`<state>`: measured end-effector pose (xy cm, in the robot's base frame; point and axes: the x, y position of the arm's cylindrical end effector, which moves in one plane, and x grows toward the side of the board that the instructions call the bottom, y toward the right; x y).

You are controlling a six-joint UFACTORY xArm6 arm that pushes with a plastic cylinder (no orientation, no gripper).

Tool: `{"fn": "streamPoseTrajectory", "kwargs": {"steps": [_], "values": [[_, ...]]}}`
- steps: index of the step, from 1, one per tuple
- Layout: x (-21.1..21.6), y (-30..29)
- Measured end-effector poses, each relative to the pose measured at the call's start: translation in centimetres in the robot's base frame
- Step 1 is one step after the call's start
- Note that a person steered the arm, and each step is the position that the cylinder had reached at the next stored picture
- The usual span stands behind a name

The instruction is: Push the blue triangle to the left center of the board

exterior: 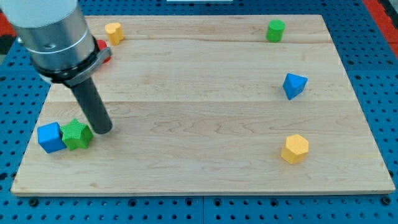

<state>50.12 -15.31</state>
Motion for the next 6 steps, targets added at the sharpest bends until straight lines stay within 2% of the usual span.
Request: {"fn": "streamPoseTrajectory", "kwargs": {"steps": [1, 3, 6], "values": [[-0.1, 9.4], [-2.1, 22.1], [-4.2, 35.7]]}}
